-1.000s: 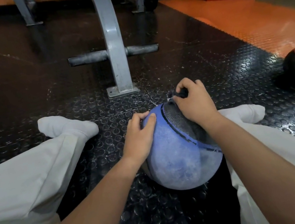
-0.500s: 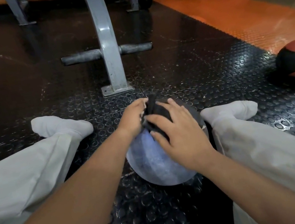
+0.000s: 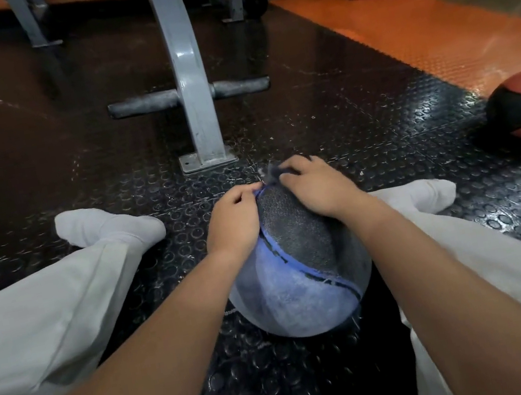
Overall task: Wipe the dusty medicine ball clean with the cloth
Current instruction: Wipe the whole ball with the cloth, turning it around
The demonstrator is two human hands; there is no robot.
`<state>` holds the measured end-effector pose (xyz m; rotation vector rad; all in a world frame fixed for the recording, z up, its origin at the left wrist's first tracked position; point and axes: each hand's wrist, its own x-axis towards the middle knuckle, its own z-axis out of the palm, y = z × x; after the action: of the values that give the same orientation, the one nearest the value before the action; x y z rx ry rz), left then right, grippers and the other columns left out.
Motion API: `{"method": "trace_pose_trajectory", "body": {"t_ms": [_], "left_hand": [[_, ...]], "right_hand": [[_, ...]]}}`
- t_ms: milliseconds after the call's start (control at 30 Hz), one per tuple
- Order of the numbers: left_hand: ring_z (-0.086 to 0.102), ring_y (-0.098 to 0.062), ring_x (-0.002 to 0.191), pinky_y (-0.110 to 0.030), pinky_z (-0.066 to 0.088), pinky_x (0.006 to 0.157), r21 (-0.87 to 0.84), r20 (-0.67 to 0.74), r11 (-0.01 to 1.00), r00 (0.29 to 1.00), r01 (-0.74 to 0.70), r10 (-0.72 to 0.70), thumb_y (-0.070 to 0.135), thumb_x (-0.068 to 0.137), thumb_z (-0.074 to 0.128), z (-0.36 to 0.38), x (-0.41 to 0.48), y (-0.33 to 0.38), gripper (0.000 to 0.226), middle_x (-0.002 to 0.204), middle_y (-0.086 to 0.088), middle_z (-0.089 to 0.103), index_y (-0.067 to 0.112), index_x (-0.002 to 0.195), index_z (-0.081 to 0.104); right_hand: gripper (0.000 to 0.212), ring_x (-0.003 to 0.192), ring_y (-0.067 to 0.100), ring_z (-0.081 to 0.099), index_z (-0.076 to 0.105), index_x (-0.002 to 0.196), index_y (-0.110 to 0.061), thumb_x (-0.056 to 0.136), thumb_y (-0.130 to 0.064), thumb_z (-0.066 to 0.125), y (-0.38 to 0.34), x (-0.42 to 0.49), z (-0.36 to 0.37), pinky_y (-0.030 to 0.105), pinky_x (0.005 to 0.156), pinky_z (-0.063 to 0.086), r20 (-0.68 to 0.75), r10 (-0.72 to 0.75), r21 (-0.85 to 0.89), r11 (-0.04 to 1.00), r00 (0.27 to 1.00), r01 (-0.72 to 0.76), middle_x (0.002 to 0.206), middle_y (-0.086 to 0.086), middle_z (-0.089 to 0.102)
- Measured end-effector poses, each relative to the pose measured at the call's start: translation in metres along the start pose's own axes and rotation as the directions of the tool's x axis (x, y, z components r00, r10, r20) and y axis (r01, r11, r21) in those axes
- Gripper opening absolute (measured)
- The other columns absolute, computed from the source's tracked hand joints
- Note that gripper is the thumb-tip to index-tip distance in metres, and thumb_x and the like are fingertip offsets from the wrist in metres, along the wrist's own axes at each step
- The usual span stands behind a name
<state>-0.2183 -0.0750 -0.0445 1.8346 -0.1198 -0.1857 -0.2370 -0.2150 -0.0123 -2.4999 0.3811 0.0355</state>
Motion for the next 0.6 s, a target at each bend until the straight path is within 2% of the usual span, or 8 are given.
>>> {"method": "trace_pose_trajectory", "body": {"t_ms": [100,167,233,300,367,433,500,600], "left_hand": [[0.059,-0.019,0.087,-0.034,0.044,0.079,-0.004,0.007,1.000,1.000,0.020,-0.020,0.016,0.099,0.045,-0.005,0.008,-0.004,0.025,0.093,-0.004,0.068,0.014,0.091,0.068],[0.059,-0.021,0.088,-0.036,0.046,0.084,-0.050,0.080,0.999,0.997,-0.003,0.007,0.007,0.097,0.047,-0.011,0.012,-0.008,0.025,0.087,-0.005,0.068,0.014,0.086,0.068],[0.060,-0.019,0.092,-0.035,0.046,0.086,-0.073,0.130,0.997,0.991,-0.022,0.031,0.008,0.099,0.047,-0.012,0.014,-0.007,0.030,0.090,0.000,0.068,0.023,0.084,0.068],[0.060,-0.013,0.098,-0.029,0.047,0.086,-0.027,0.147,1.000,0.989,-0.005,0.009,0.020,0.104,0.041,-0.009,0.014,-0.003,0.031,0.101,0.006,0.067,0.027,0.092,0.070],[0.058,-0.010,0.107,-0.027,0.045,0.093,0.016,0.159,1.000,0.987,0.007,-0.009,0.027,0.106,0.036,-0.007,0.015,0.000,0.034,0.117,0.009,0.065,0.027,0.108,0.069],[0.057,-0.009,0.109,-0.024,0.042,0.092,0.007,0.148,1.000,0.989,0.021,-0.022,0.026,0.106,0.035,-0.007,0.014,0.002,0.033,0.123,0.008,0.062,0.025,0.112,0.067],[0.057,-0.010,0.108,-0.025,0.041,0.091,0.004,0.124,0.999,0.992,0.032,-0.032,0.026,0.106,0.035,-0.008,0.013,0.003,0.032,0.124,0.007,0.061,0.026,0.110,0.066],[0.056,-0.011,0.108,-0.029,0.042,0.094,0.008,0.063,0.999,0.997,0.039,-0.039,0.029,0.105,0.037,-0.007,0.006,0.000,0.028,0.121,0.009,0.060,0.030,0.107,0.064]], "right_hand": [[0.033,0.141,0.024,0.021,0.051,0.128,-0.033,0.096,-0.034,0.044,-0.013,-0.042,0.022,0.046,0.115,0.014,-0.173,-0.350,-0.263,0.917,0.921,0.299,0.148,0.001,0.035],[0.034,0.143,0.023,0.019,0.053,0.127,-0.033,0.094,-0.035,0.046,-0.008,-0.062,0.029,0.045,0.116,0.010,-0.179,-0.496,-0.252,0.858,0.849,0.448,0.151,-0.002,0.033],[0.036,0.136,0.022,0.034,0.057,0.124,-0.033,0.090,-0.039,0.047,0.011,-0.066,0.026,0.041,0.111,0.024,-0.263,-0.519,-0.159,0.855,0.814,0.494,0.144,-0.003,0.042],[0.035,0.123,0.013,0.044,0.057,0.121,-0.038,0.087,-0.040,0.050,0.029,-0.064,0.022,0.026,0.101,0.032,-0.391,-0.386,0.043,0.899,0.835,0.436,0.133,-0.005,0.047],[0.032,0.117,0.006,0.046,0.052,0.118,-0.046,0.086,-0.039,0.050,0.050,-0.057,0.025,0.018,0.100,0.032,-0.438,-0.211,0.298,0.883,0.874,0.362,0.128,-0.004,0.050],[0.028,0.122,0.008,0.046,0.048,0.114,-0.053,0.089,-0.042,0.049,0.075,-0.053,0.033,0.028,0.109,0.033,-0.406,0.006,0.559,0.793,0.914,0.243,0.131,-0.004,0.051],[0.023,0.127,0.014,0.044,0.044,0.115,-0.054,0.096,-0.041,0.045,0.093,-0.053,0.046,0.042,0.112,0.032,-0.294,0.241,0.740,0.670,0.925,0.060,0.135,-0.007,0.049],[0.019,0.125,0.020,0.050,0.051,0.118,-0.034,0.101,-0.031,0.043,0.102,-0.055,0.062,0.045,0.110,0.036,-0.155,0.419,0.888,0.456,0.895,-0.060,0.132,0.001,0.055]]}}
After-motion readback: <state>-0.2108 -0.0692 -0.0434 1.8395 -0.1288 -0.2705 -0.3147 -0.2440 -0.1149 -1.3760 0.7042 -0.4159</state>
